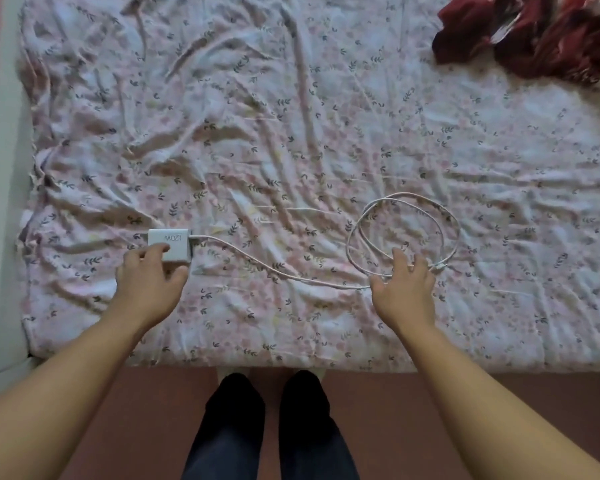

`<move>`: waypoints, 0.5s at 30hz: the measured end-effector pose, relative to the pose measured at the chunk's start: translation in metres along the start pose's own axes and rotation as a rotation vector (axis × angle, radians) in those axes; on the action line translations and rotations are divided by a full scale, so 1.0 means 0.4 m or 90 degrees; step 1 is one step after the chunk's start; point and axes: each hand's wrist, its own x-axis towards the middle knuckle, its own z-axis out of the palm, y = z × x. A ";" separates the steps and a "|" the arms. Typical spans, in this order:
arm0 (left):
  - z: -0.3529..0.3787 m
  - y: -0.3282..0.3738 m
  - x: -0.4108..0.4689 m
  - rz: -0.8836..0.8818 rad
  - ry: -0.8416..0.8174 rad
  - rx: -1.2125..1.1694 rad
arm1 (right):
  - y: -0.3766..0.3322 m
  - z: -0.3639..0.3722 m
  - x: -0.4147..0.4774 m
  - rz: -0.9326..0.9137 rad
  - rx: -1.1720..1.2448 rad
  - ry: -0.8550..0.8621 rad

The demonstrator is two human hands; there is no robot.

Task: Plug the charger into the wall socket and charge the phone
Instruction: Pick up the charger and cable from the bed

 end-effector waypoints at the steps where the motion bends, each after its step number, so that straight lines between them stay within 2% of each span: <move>1: 0.014 -0.001 0.014 -0.007 0.004 -0.012 | 0.001 0.016 0.014 0.007 0.001 0.002; 7: 0.059 0.009 0.058 -0.038 0.100 -0.103 | 0.005 0.078 0.068 0.013 -0.004 0.041; 15: 0.098 0.034 0.071 -0.124 0.191 -0.245 | -0.005 0.125 0.079 0.069 0.070 0.176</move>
